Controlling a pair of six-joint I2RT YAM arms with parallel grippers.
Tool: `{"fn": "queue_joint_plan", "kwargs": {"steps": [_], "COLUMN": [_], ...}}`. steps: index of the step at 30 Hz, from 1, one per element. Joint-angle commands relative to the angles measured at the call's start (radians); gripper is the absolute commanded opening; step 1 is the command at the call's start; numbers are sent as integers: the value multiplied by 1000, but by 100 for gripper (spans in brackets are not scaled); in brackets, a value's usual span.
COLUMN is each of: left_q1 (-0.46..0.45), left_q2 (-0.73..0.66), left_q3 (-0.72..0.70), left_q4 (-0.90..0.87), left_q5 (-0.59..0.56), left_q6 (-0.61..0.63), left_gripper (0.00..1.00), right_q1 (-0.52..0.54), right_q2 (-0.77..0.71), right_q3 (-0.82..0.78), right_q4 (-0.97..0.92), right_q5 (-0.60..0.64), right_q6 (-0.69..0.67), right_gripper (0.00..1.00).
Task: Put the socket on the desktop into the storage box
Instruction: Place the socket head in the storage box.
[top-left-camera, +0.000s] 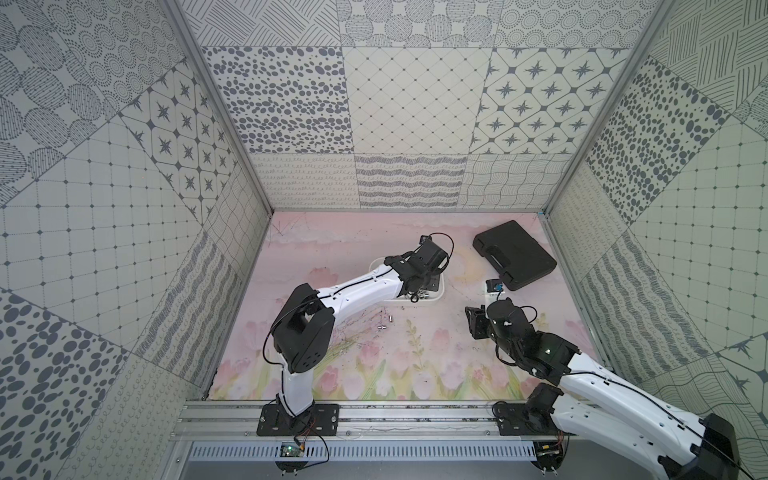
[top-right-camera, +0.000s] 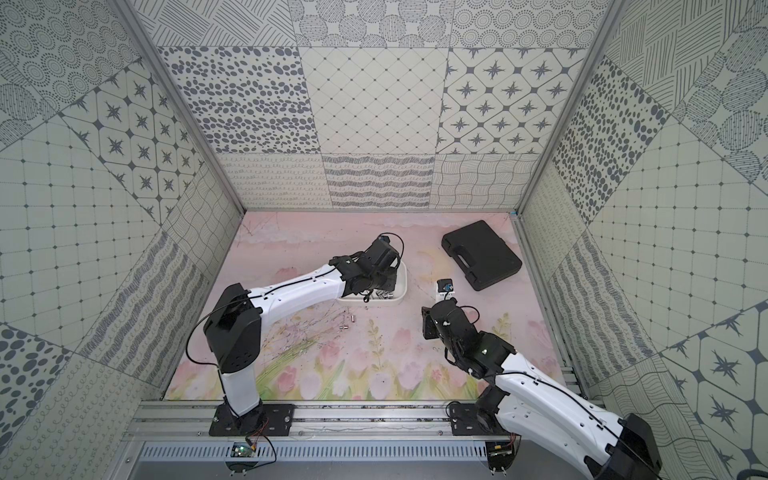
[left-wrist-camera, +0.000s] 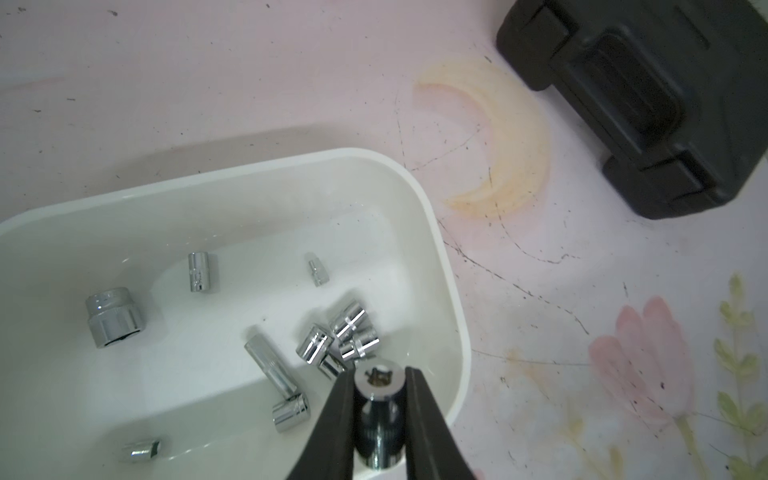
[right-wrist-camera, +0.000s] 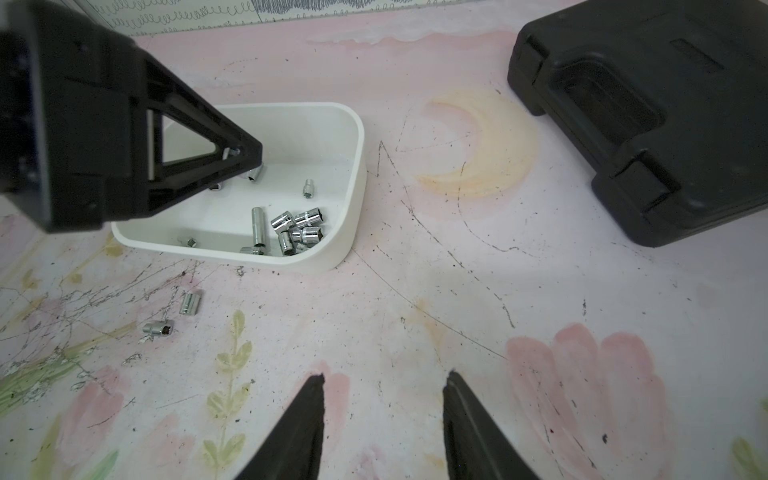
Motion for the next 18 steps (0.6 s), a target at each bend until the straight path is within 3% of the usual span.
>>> {"fn": "queue_joint_plan", "kwargs": {"steps": [1,11,18], "left_q1": [55,64,68], "left_q2": [81,147,100], "left_q3": [47,45,29], "left_q4": [-31,-44,-51], "left_q5": [51,82,105], "left_q6": [-12,-5,3], "left_gripper": [7,20,48], "right_q1": [1,1,0], "right_q2": [-8,39,37], "right_q3": [-19,-6,-7], "right_q4": [27,28,27], "right_q5": [30,25,26], "right_q6": [6,2,0], "right_gripper": [49,49,49]}}
